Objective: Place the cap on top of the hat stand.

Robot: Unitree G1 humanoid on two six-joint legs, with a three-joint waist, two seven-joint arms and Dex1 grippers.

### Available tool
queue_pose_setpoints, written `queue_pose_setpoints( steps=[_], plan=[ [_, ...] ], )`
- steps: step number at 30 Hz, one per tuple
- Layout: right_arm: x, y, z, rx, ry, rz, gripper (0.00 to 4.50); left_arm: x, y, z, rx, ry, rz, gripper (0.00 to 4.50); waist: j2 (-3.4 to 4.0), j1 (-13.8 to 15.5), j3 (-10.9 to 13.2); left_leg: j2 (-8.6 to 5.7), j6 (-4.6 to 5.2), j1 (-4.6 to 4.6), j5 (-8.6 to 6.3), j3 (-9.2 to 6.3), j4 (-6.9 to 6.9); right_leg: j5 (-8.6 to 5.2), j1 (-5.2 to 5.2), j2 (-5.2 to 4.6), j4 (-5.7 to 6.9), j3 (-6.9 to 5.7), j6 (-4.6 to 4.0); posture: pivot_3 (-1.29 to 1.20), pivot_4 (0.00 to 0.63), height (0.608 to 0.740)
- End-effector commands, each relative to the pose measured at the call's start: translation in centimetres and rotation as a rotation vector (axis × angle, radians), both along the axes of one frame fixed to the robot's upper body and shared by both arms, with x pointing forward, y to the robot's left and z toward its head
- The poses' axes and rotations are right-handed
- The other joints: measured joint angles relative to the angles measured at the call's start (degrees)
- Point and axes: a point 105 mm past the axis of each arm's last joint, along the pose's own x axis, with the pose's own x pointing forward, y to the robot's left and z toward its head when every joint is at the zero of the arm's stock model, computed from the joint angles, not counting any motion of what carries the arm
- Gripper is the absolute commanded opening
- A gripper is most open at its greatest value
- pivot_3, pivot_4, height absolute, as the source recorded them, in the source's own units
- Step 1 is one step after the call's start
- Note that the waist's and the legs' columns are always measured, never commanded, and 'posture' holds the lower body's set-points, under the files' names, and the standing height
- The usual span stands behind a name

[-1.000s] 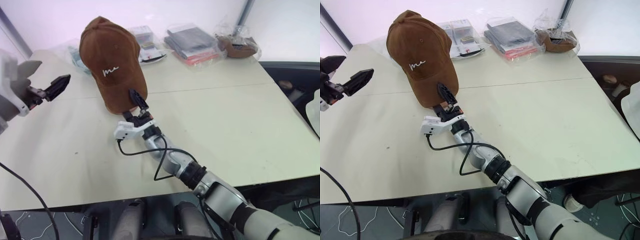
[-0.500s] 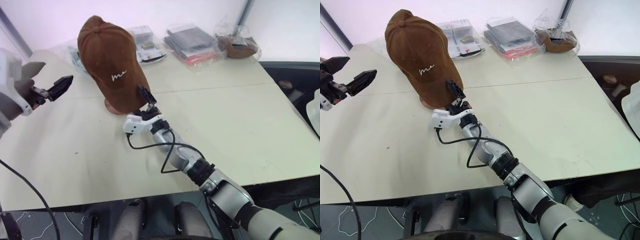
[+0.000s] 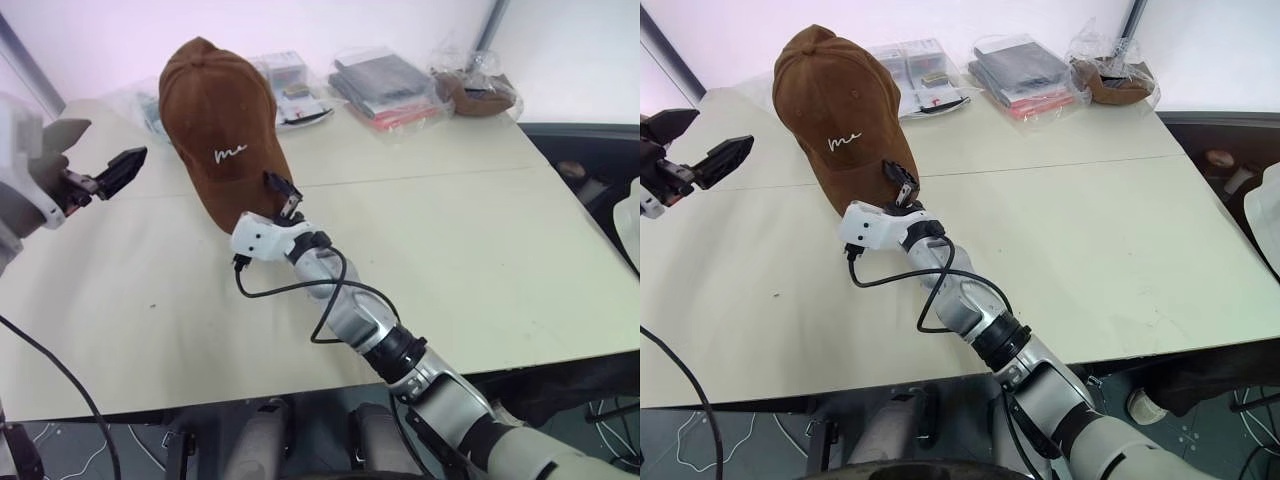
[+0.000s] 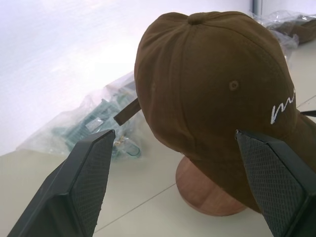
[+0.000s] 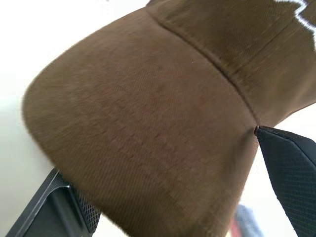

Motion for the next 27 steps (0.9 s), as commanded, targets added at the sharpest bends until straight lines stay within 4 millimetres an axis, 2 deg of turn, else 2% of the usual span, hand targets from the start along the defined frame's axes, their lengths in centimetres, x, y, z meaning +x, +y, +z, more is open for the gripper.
queue_pose_setpoints(
  steps=[1, 8, 17, 21, 27],
  plan=[
    [-0.7, 0.2, 1.1, 0.006, 0.034, 0.058, 4.45, -0.3, -0.1, 1.3, 0.023, -0.055, 0.0, 4.11, 0.0, 0.0, 0.0, 0.0, 0.01, 0.0, -0.01, 0.0, 0.0, 0.0, 0.0, 0.0, 0.0, 0.0, 0.0, 0.0, 0.15, 0.74],
    [-1.1, -0.1, -0.3, -0.079, 0.142, 0.118, 4.45, -0.3, -0.1, 1.4, 0.025, -0.057, -0.002, 4.11, 0.0, 0.0, 0.0, 0.0, 0.02, 0.0, -0.01, 0.0, 0.0, 0.0, -0.01, -0.01, 0.0, -0.01, 0.0, 0.0, 0.15, 0.74],
    [-0.4, -1.0, 0.1, -0.07, 0.23, 0.111, 4.45, -0.3, -0.1, 1.5, 0.028, -0.056, -0.002, 4.11, 0.0, 0.1, 0.0, 0.0, 0.02, 0.0, -0.02, 0.0, 0.01, 0.0, 0.0, -0.03, 0.0, -0.01, 0.0, 0.0, 0.15, 0.74],
    [0.1, -2.6, 2.1, -0.035, 0.23, 0.134, 4.45, -0.4, -0.1, 1.6, 0.032, -0.055, -0.007, 4.11, 0.0, 0.1, 0.0, -0.01, 0.04, 0.0, -0.03, 0.0, 0.01, 0.0, 0.0, -0.04, 0.0, -0.01, 0.0, 0.0, 0.15, 0.74],
    [-0.1, -6.5, 6.6, 0.048, 0.273, 0.177, 4.45, -1.0, -1.0, 1.3, 0.049, -0.016, -0.08, 4.11, 0.01, 0.1, 0.0, -0.01, 0.09, -0.02, -0.06, 0.01, 0.02, 0.0, 0.0, -0.06, 0.0, -0.02, 0.0, 0.0, 0.15, 0.74]
  ],
)
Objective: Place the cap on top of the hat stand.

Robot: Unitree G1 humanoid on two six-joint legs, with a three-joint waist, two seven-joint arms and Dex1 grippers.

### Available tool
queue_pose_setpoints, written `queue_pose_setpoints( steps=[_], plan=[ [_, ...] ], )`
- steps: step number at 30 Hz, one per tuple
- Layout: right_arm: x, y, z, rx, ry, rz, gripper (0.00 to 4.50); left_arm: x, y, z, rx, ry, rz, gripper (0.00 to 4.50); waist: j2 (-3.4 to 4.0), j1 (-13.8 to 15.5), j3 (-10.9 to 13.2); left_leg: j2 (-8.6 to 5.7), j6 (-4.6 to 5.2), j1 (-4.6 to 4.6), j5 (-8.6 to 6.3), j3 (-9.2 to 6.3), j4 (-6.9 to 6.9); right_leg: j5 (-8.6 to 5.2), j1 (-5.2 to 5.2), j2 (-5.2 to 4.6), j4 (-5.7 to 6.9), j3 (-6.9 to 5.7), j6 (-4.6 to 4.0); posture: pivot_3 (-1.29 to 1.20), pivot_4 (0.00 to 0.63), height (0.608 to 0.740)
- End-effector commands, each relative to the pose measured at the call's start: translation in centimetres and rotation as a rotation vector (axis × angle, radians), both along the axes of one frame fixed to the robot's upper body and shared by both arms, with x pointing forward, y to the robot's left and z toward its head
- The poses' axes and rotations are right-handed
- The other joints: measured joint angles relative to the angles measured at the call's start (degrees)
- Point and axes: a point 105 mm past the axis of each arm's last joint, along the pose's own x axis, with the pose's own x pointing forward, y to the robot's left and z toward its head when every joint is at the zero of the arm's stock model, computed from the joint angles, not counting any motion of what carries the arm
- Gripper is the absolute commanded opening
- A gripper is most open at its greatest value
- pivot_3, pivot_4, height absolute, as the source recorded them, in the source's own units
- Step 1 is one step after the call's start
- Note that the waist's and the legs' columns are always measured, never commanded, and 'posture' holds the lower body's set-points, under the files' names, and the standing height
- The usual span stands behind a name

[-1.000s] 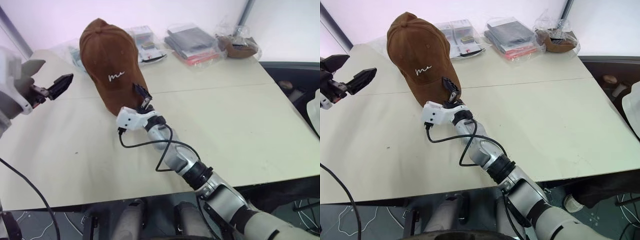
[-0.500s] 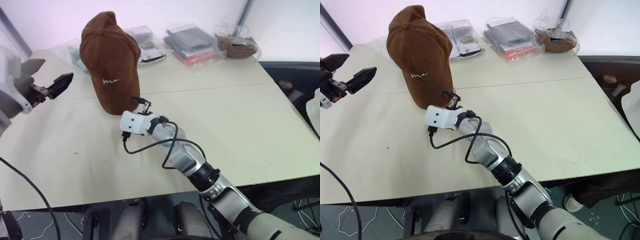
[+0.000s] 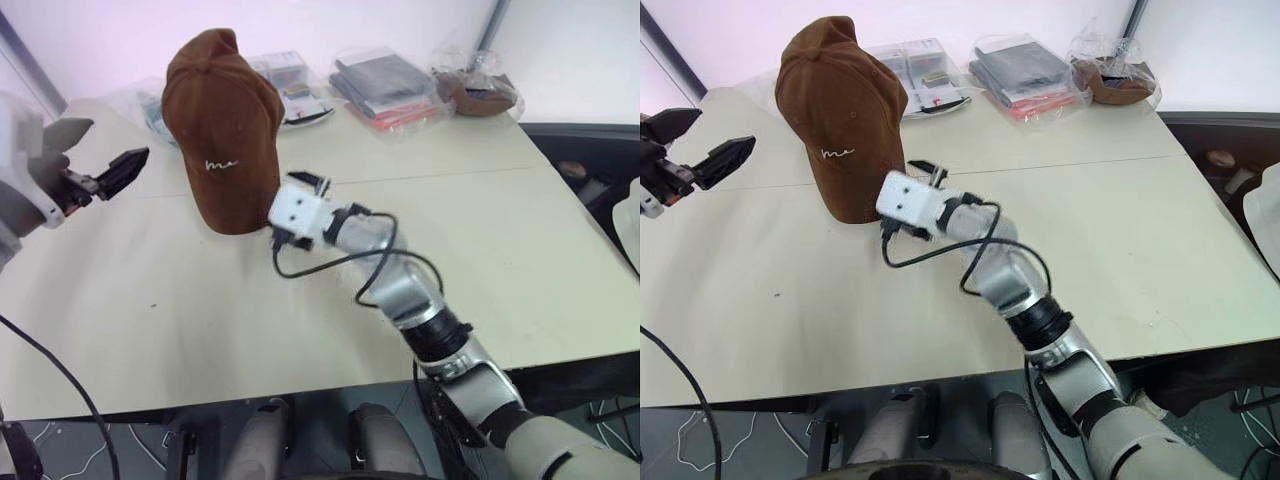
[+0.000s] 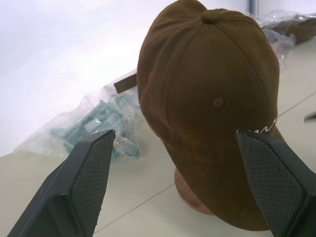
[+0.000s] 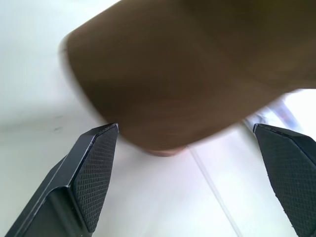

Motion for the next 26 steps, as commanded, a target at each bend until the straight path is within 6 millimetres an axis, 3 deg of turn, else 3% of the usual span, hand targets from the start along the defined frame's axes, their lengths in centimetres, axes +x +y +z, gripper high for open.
queue_pose_setpoints(
  steps=[1, 15, 19, 26],
  plan=[
    [-1.1, -1.7, 4.1, 0.081, -0.015, 0.066, 4.45, -0.9, -0.7, 1.2, 0.034, -0.025, -0.048, 4.11, 0.0, 0.0, 0.0, 0.0, 0.0, 0.0, 0.0, 0.0, 0.0, 0.0, 0.0, 0.0, 0.0, 0.0, 0.0, 0.0, 0.15, 0.74],
    [-4.9, -8.8, 10.7, 0.34, 0.373, 0.366, 4.45, -2.9, -2.1, 0.8, 0.041, 0.103, -0.227, 4.11, 0.1, 0.0, 0.1, 0.01, 0.12, -0.02, -0.07, 0.01, 0.0, -0.01, 0.28, -0.08, -0.06, -0.01, -0.02, 0.0, 0.15, 0.74],
    [-5.4, -10.3, 11.4, 0.373, 0.463, 0.386, 4.45, -3.5, -2.2, 0.1, 0.043, 0.15, -0.251, 4.11, 0.1, 0.1, 0.1, 0.01, 0.15, -0.02, -0.09, 0.02, 0.01, -0.02, 0.31, -0.13, -0.1, -0.01, -0.04, 0.0, 0.15, 0.74],
    [-5.0, -11.5, 10.5, 0.351, 0.481, 0.321, 4.45, -4.1, -2.3, -0.6, 0.043, 0.187, -0.267, 4.11, 0.12, 0.2, 0.1, 0.01, 0.17, -0.04, -0.1, 0.06, 0.01, -0.03, 0.3, -0.17, -0.13, 0.0, -0.06, 0.0, 0.15, 0.74]
  ],
)
